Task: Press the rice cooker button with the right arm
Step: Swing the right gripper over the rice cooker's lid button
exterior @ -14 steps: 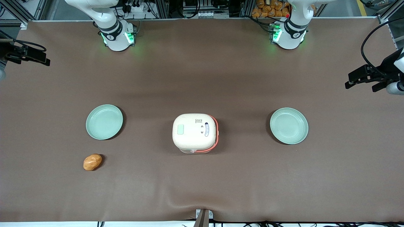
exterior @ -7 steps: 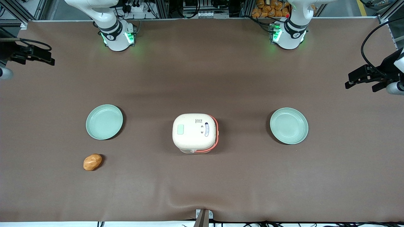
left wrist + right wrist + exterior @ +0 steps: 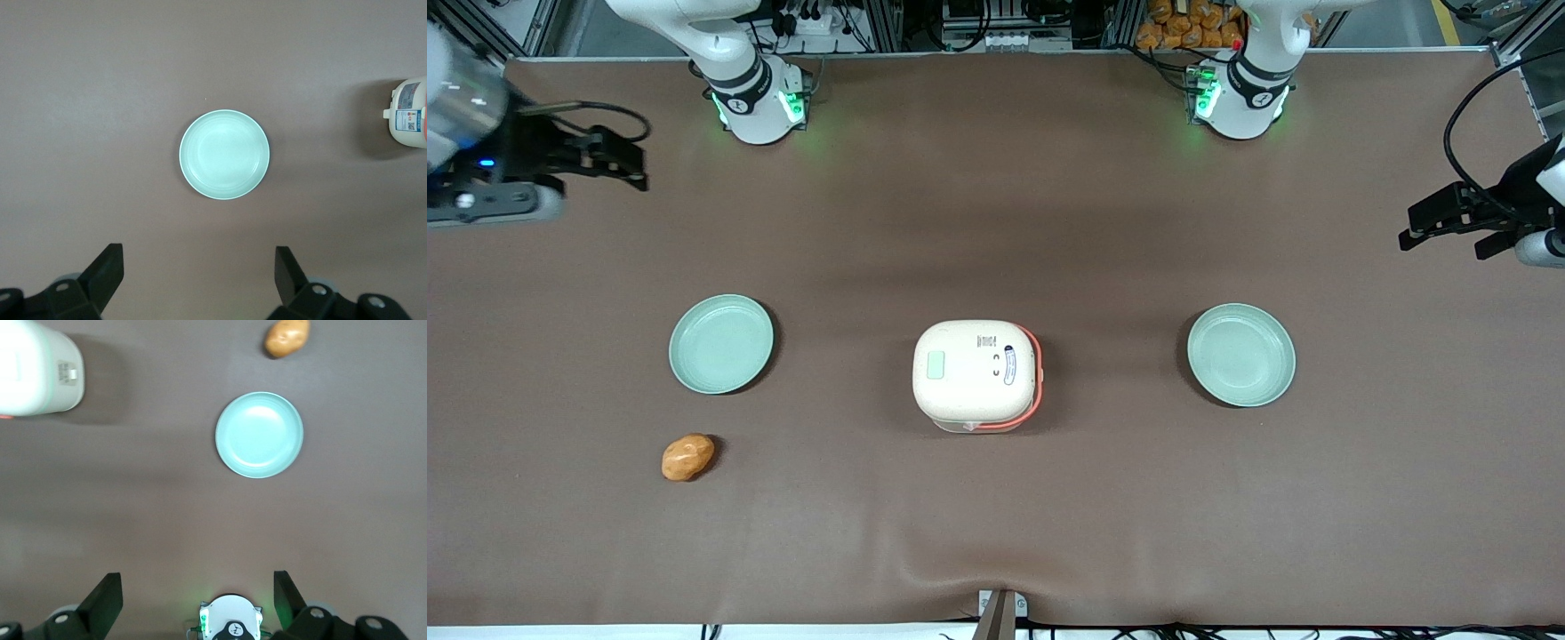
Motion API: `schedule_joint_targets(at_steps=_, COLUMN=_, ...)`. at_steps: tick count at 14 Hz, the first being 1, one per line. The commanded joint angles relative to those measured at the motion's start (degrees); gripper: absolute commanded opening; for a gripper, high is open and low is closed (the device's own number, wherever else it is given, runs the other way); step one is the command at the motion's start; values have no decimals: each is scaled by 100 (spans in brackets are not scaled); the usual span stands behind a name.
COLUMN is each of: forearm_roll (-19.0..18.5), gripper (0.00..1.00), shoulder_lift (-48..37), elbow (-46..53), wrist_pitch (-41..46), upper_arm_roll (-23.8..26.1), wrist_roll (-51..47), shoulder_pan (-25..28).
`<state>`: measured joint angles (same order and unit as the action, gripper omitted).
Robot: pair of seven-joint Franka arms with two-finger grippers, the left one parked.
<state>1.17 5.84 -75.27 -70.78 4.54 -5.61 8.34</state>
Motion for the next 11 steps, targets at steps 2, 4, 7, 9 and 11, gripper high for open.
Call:
schedule_joint_targets(at_steps=2, forearm_roll=23, gripper=100, shoulder_lift=347, elbow=82, wrist_pitch=-785, upper_arm_roll=3, wrist_roll=-737, shoulder_pan=667)
schedule_joint_targets(at_steps=4, forearm_roll=163, gripper=100, shoulder_lift=531, elbow=82, wrist_pitch=-1138, upper_arm_roll=3, wrist_roll=-1107, shoulder_pan=913)
schedule_joint_targets(at_steps=7, forearm_roll=384, gripper=67, shoulder_lift=865, elbow=65, wrist_pitch=-1525, upper_arm_roll=3, wrist_roll=-1371, shoulder_pan=1195)
schedule_joint_targets(at_steps=9, forearm_roll=402, gripper=46, shoulder_lift=1059, elbow=56, wrist_pitch=-1824, upper_arm_roll=3, wrist_roll=-1513, shoulder_pan=1327)
schedule_joint_targets(at_steps=11, forearm_roll=393, gripper=34, shoulder_lift=1270, elbow=56, wrist_pitch=-2210, upper_arm_roll=-6, wrist_roll=-1504, shoulder_pan=1459)
